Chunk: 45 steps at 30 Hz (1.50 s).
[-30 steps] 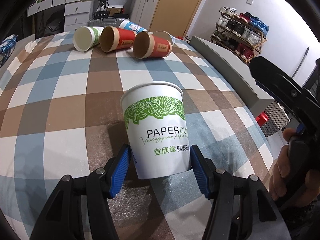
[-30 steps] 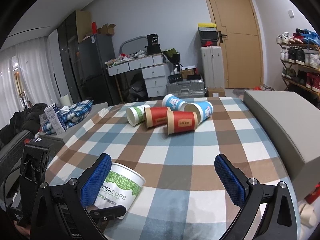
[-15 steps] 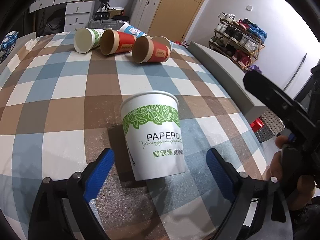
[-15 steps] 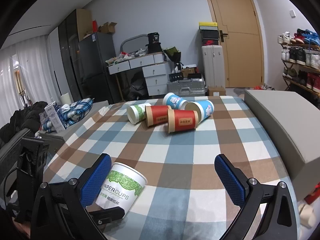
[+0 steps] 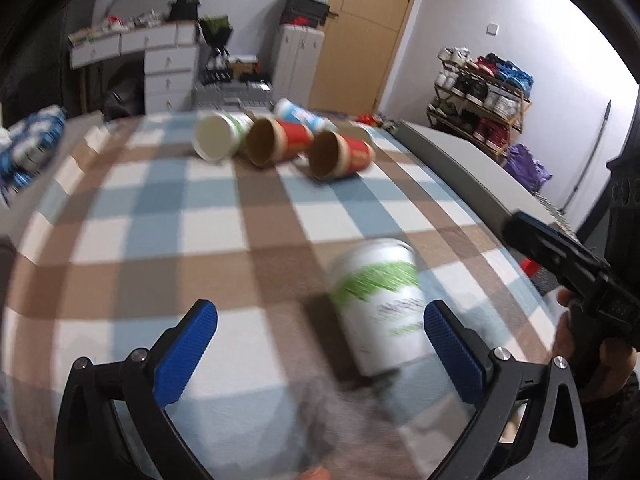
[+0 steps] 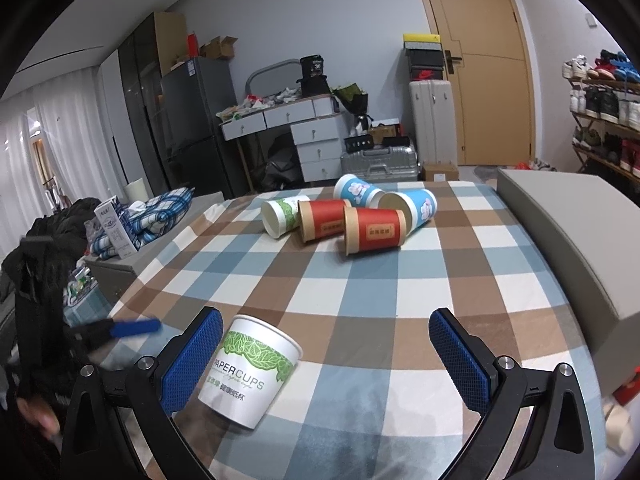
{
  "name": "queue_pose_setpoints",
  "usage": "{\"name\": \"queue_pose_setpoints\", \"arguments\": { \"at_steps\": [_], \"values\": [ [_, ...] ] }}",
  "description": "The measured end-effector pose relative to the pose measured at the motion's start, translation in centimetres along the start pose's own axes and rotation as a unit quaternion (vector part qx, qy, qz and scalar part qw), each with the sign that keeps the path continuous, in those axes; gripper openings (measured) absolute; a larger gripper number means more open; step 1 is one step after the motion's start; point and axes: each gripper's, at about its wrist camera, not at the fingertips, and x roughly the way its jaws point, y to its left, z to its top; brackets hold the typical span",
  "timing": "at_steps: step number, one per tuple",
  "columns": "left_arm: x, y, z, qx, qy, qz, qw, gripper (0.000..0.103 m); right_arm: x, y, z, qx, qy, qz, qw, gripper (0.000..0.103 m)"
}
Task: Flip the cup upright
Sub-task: 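Grasp the white cup with the right tool while the left tool releases it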
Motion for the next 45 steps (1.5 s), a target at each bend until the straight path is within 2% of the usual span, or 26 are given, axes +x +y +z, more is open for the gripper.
{"name": "queue_pose_setpoints", "arguments": {
  "at_steps": [5, 10, 14, 28, 34, 36, 39, 42, 45],
  "values": [
    [-0.6, 2.8, 1.4, 0.003, -0.022, 0.028, 0.9994, 0.101, 1.3, 0.6, -0.3, 0.006, 0.030, 0.002, 1.000, 0.103],
    [0.1, 4.2, 1.2, 0.000, -0.006, 0.031, 0.9995, 0.101, 3.4, 1.4, -0.9, 0.010, 0.081, -0.014, 0.997, 0.103],
    [0.6, 4.5, 0.9, 0.003, 0.007, 0.030, 0.9995, 0.101, 5.0, 1.3, -1.4, 0.033, 0.117, -0.009, 0.993, 0.103],
    [0.6, 5.2, 0.8, 0.004, 0.013, 0.030, 0.9994, 0.101, 8.6, 2.4, -2.4, 0.094, 0.196, 0.068, 0.974, 0.102],
    [0.6, 5.3, 0.7, 0.005, 0.016, 0.029, 0.9994, 0.101, 9.7, 2.2, -2.5, 0.113, 0.216, 0.072, 0.967, 0.089],
    [0.7, 5.3, 0.7, 0.005, 0.017, 0.028, 0.9994, 0.101, 9.9, 2.1, -2.6, 0.120, 0.223, 0.080, 0.964, 0.079],
    [0.8, 5.2, 0.7, 0.008, 0.018, 0.029, 0.9994, 0.101, 10.1, 1.8, -2.7, 0.138, 0.231, 0.103, 0.958, 0.069],
    [0.8, 5.2, 0.7, 0.008, 0.018, 0.029, 0.9994, 0.101, 10.0, 1.6, -2.7, 0.149, 0.230, 0.124, 0.954, 0.064],
    [0.8, 5.2, 0.7, 0.008, 0.019, 0.029, 0.9994, 0.101, 9.3, 1.9, -2.3, 0.142, 0.212, 0.129, 0.958, 0.062]
  ]
}}
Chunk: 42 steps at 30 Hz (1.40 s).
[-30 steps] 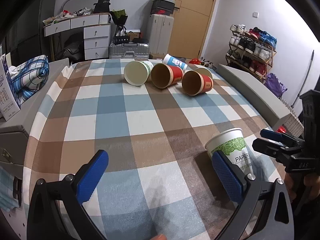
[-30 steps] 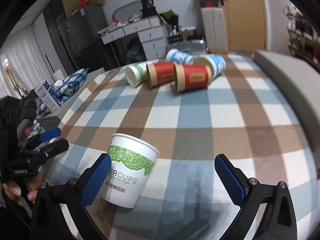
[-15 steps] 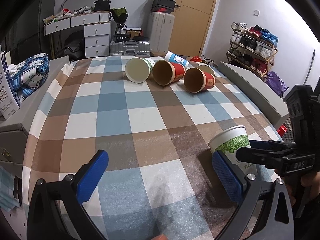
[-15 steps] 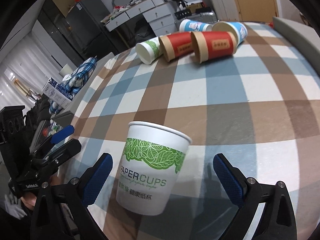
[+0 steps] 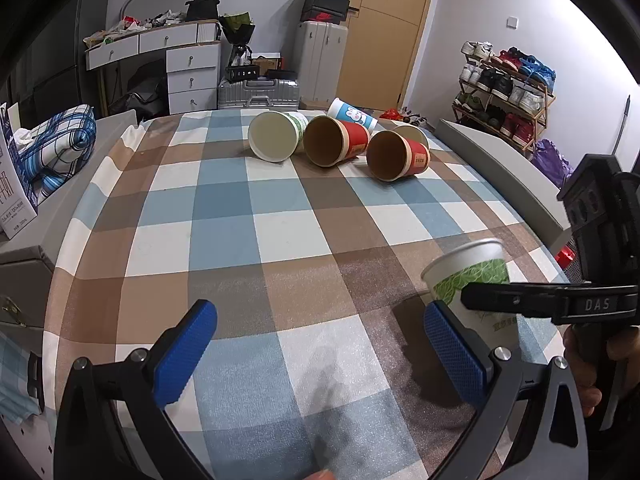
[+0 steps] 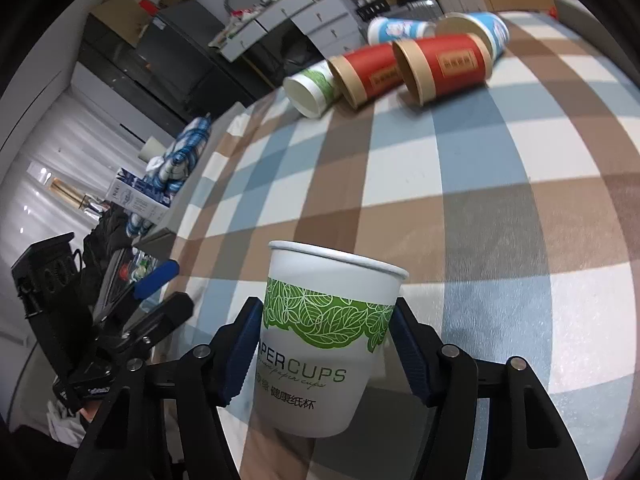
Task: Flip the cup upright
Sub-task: 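Grasp the white cup with the right tool while the left tool releases it, then rotate the white cup opening-up with the right tool and set it on the table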
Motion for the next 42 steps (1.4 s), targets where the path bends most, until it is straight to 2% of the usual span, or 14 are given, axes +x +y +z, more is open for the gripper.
{"name": "queue_pose_setpoints", "arguments": {
  "at_steps": [2, 4, 7, 15, 21, 32, 39, 42],
  "values": [
    [0.0, 0.0, 0.0, 0.000, 0.001, 0.001, 1.0000, 0.101, -0.4, 0.3, 0.1, -0.010, -0.017, -0.013, 1.000, 0.062],
    [0.0, 0.0, 0.0, 0.000, 0.001, 0.001, 1.0000, 0.101, -0.9, 0.9, 0.4, -0.029, -0.044, -0.048, 0.997, 0.062],
    [0.0, 0.1, 0.0, -0.003, 0.000, 0.001, 1.0000, 0.101, -1.2, 1.5, 1.0, -0.049, -0.077, -0.067, 0.994, 0.062],
    [0.1, 0.1, 0.0, 0.000, 0.000, 0.002, 1.0000, 0.101, 0.4, 1.7, 2.6, -0.064, -0.104, -0.126, 0.985, 0.062],
    [0.5, 0.3, 0.0, -0.004, 0.006, 0.004, 1.0000, 0.101, 0.9, 2.4, 2.0, -0.101, -0.111, -0.163, 0.975, 0.062],
    [0.7, 0.0, -0.2, -0.001, 0.011, 0.002, 0.9999, 0.101, -0.9, 3.2, -0.5, -0.156, -0.118, -0.165, 0.967, 0.062],
    [1.0, -0.2, -0.3, 0.003, 0.015, 0.001, 0.9999, 0.101, -1.8, 4.0, -2.8, -0.194, -0.080, -0.160, 0.965, 0.061],
    [1.1, -0.2, -0.3, 0.004, 0.015, 0.001, 0.9999, 0.101, -1.7, 4.1, -2.9, -0.202, -0.084, -0.168, 0.961, 0.060]
  ]
}}
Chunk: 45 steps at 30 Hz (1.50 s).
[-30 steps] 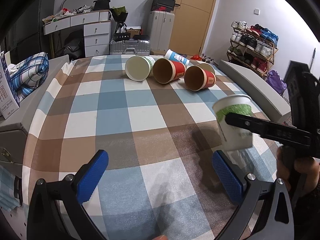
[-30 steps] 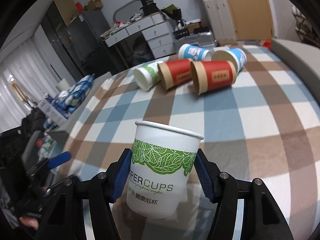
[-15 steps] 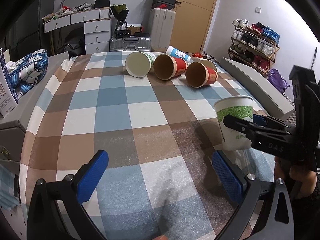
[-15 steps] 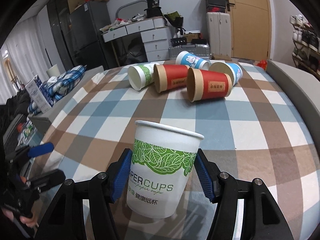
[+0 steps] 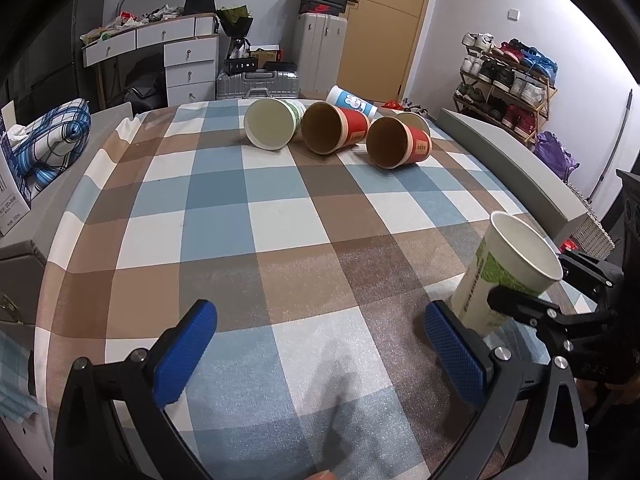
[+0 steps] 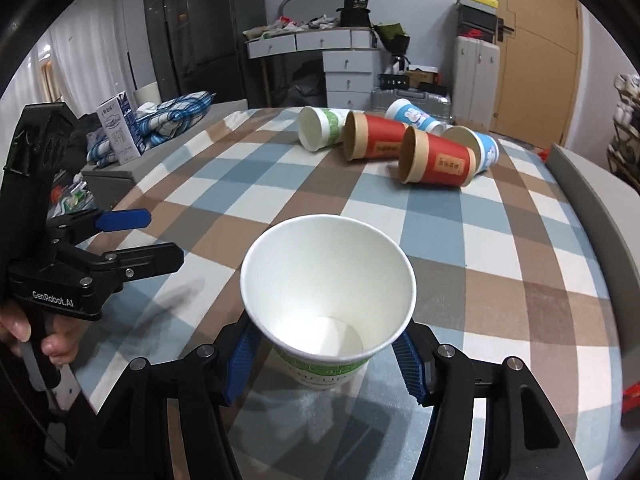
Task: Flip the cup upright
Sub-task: 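Rotate the white cup opening-up with the right tool and set it on the table, then open the right tool and withdraw it from the upright cup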
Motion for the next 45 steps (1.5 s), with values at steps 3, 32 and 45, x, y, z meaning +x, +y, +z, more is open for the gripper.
{"name": "queue_pose_setpoints", "arguments": {
  "at_steps": [3, 32, 45],
  "values": [
    [-0.1, 0.0, 0.0, 0.001, -0.002, 0.001, 1.0000, 0.101, 0.3, -0.1, 0.5, 0.008, -0.024, -0.016, 1.000, 0.060],
    [-1.2, -1.8, 0.1, 0.031, -0.030, -0.008, 0.9991, 0.101, -2.6, -1.0, 1.1, 0.018, -0.113, -0.014, 0.993, 0.103],
    [-1.9, -3.4, 0.0, 0.053, -0.054, -0.012, 0.9970, 0.101, -7.4, -2.6, -0.4, 0.020, -0.167, 0.024, 0.985, 0.103]
  ]
}}
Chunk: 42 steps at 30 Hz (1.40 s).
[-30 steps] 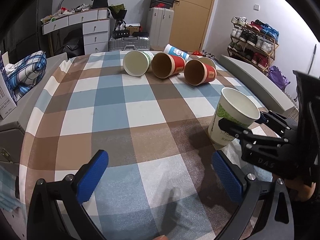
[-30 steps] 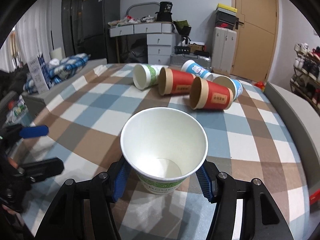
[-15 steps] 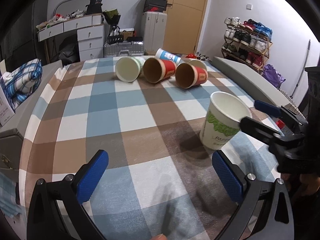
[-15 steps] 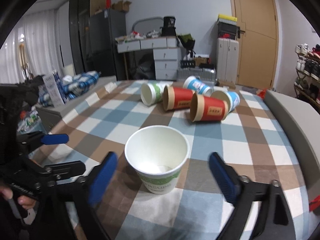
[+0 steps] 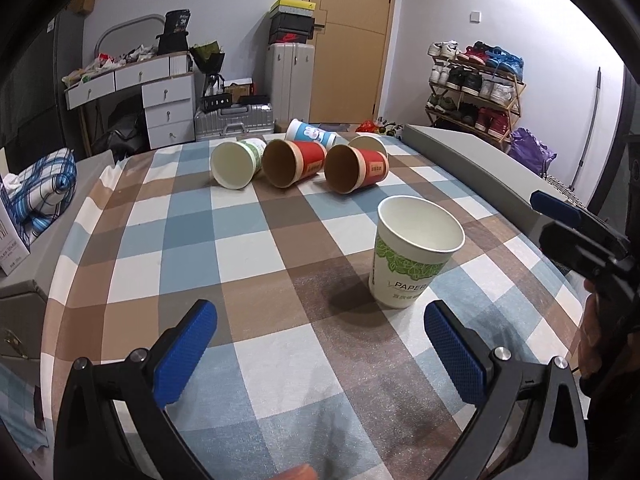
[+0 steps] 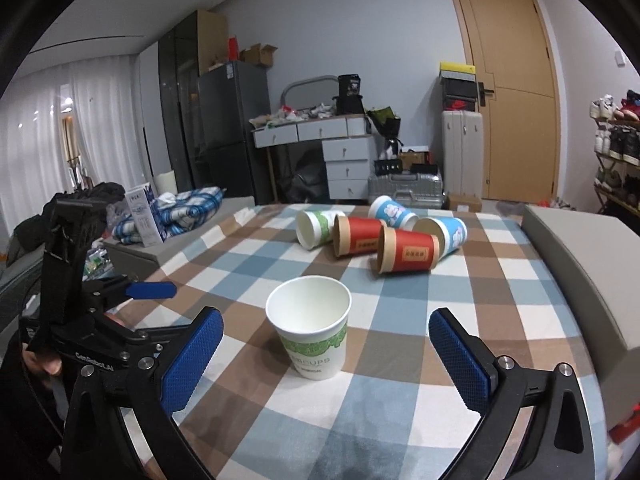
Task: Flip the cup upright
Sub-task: 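Open the right tool and withdraw it from the upright cup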
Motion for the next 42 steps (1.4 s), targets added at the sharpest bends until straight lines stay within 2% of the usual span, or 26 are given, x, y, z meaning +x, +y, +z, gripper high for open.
{"name": "queue_pose_setpoints", "arguments": {
  "at_steps": [23, 42],
  "values": [
    [-0.8, -0.1, 0.2, 0.001, -0.019, 0.005, 0.9998, 0.101, -0.6, -1.1, -0.3, 0.015, -0.011, -0.007, 1.000, 0.103],
    [-0.8, 0.0, 0.3, 0.000, -0.018, 0.006, 0.9998, 0.101, -0.8, -1.2, -0.2, 0.018, -0.012, -0.008, 1.000, 0.103]
  ]
}}
